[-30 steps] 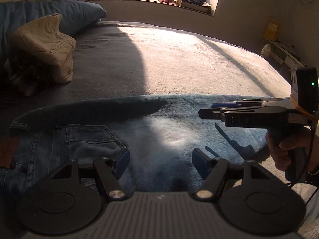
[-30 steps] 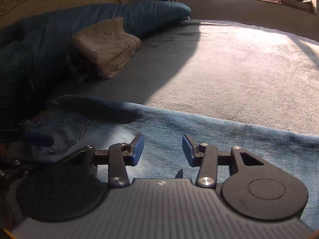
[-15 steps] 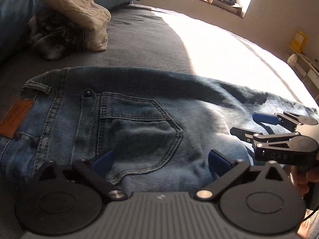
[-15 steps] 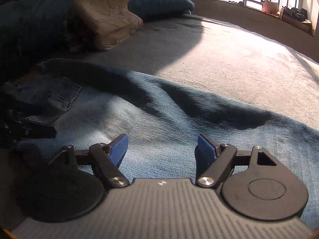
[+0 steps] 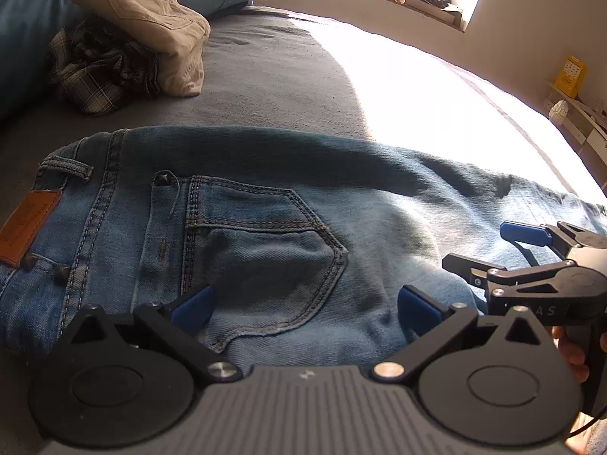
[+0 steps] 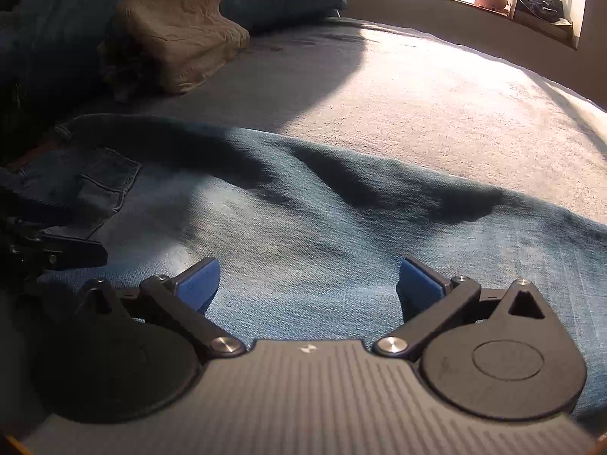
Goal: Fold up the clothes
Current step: 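Press both open grippers on the jeans seat beside the back pocket to smooth it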
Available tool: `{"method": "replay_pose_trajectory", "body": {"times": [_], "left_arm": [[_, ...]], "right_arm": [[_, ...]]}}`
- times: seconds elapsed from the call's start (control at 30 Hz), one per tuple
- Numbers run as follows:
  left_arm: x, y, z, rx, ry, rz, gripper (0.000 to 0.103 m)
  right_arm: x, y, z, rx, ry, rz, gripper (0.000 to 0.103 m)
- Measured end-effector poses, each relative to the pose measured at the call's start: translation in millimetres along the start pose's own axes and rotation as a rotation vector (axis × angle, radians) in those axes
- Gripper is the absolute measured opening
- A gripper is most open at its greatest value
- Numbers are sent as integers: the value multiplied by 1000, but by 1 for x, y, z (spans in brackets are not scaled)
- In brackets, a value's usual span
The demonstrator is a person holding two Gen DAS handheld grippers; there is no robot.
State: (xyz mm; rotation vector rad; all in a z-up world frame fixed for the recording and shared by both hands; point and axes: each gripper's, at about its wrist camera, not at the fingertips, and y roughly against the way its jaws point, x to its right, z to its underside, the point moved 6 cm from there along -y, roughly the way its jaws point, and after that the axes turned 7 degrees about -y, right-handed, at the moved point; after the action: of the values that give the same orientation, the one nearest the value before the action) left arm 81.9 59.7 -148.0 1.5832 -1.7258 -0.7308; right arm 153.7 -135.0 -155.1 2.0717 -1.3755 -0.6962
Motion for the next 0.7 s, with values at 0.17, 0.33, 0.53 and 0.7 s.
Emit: {"method": "replay_pose_trajectory", "body": {"times": [0.17, 0.33, 0.53, 0.7], "left_arm": [[-1, -2, -1, -7, 15, -1, 103], [-4, -2, -3, -17, 35, -1, 103], [-5, -3, -3, -25, 40, -10, 103], [-7, -4, -5, -28, 63, -11, 103]], "right_arm": [[0, 0, -1, -9, -11, 10, 102], [0, 0, -1, -21, -18, 16, 102], [0, 0, -2, -29, -38, 25, 102], [1, -1, -5, -52, -53, 24, 102]]}}
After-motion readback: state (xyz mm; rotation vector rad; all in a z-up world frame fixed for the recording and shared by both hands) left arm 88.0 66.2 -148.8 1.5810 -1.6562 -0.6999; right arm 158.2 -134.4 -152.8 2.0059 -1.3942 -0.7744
